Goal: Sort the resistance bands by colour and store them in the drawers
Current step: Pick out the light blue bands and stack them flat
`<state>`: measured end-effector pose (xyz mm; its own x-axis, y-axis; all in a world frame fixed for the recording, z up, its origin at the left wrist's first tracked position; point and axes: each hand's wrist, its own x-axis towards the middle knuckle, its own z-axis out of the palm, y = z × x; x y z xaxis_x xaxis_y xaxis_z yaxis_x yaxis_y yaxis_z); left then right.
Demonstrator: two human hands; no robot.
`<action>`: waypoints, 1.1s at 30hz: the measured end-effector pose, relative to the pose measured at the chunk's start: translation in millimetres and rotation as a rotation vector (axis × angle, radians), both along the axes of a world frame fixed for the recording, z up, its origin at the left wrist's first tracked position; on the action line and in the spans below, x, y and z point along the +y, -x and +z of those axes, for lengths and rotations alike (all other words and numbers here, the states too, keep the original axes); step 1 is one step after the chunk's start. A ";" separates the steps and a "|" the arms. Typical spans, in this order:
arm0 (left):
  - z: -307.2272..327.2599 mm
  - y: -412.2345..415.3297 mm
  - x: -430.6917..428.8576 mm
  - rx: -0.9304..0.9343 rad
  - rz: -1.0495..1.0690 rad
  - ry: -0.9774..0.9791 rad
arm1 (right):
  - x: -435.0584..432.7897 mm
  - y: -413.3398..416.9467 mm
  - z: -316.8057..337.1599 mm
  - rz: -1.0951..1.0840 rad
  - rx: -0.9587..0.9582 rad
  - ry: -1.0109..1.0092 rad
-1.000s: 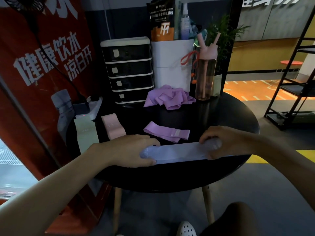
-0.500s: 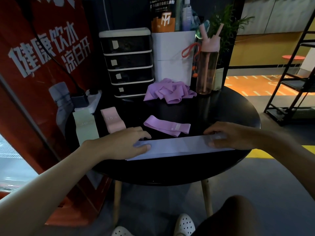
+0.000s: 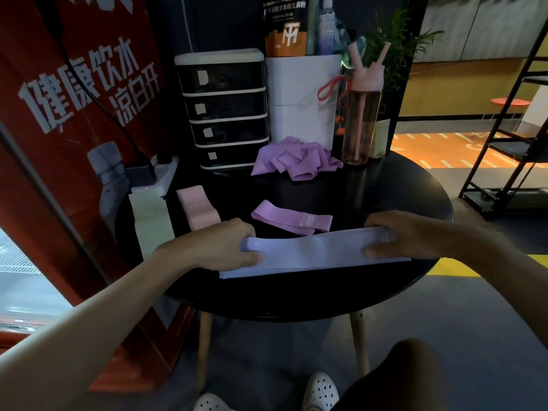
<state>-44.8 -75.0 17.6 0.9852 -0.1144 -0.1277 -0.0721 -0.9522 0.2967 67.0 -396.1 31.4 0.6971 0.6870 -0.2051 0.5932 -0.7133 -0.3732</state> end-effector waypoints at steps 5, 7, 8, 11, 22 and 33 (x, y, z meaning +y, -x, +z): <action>-2.2 26.2 -5.0 -0.184 0.056 0.048 | -6.0 8.2 -8.6 -0.079 -0.121 -0.087; -2.5 33.0 -8.1 -0.315 0.067 -0.010 | -6.2 12.3 -11.1 -0.104 -0.175 -0.138; -2.0 34.6 -10.2 -0.384 0.073 -0.028 | -6.4 12.3 -12.7 -0.114 -0.248 -0.146; -10.3 31.1 -12.9 -0.510 0.063 -0.116 | -7.0 12.6 -16.2 -0.096 -0.477 -0.124; -48.8 32.6 1.3 -0.615 0.104 0.313 | -31.3 7.6 -42.4 -0.094 -0.456 -0.188; -47.6 42.0 -1.4 -0.445 0.222 0.484 | -25.1 11.0 -58.9 -0.243 -0.395 -0.491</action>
